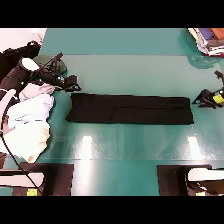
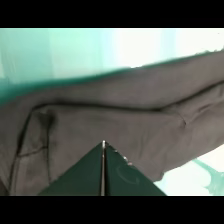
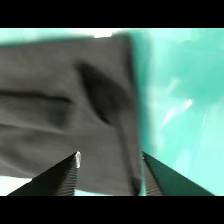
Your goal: Fold the shirts.
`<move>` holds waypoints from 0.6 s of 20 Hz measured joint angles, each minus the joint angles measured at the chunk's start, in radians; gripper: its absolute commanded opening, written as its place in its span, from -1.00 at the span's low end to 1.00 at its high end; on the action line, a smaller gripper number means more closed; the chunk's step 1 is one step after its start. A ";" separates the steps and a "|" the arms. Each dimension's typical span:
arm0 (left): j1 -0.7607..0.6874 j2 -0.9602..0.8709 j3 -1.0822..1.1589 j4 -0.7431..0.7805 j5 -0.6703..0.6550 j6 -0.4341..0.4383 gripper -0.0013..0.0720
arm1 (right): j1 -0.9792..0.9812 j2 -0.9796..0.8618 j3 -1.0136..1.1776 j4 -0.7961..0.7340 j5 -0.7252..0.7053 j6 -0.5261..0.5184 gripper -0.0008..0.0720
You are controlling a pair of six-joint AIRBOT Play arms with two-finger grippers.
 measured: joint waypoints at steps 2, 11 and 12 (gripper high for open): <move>-0.021 -0.001 0.005 -0.001 -0.010 0.002 -0.90 | -0.060 -0.011 -0.061 0.048 -0.001 -0.045 0.50; -0.247 -0.009 0.009 -0.002 0.124 -0.035 -0.90 | -0.058 -0.109 -0.169 0.251 -0.074 -0.166 -0.84; -0.278 -0.018 0.010 -0.005 0.149 -0.042 -0.90 | -0.045 -0.109 -0.172 0.261 -0.087 -0.181 -0.94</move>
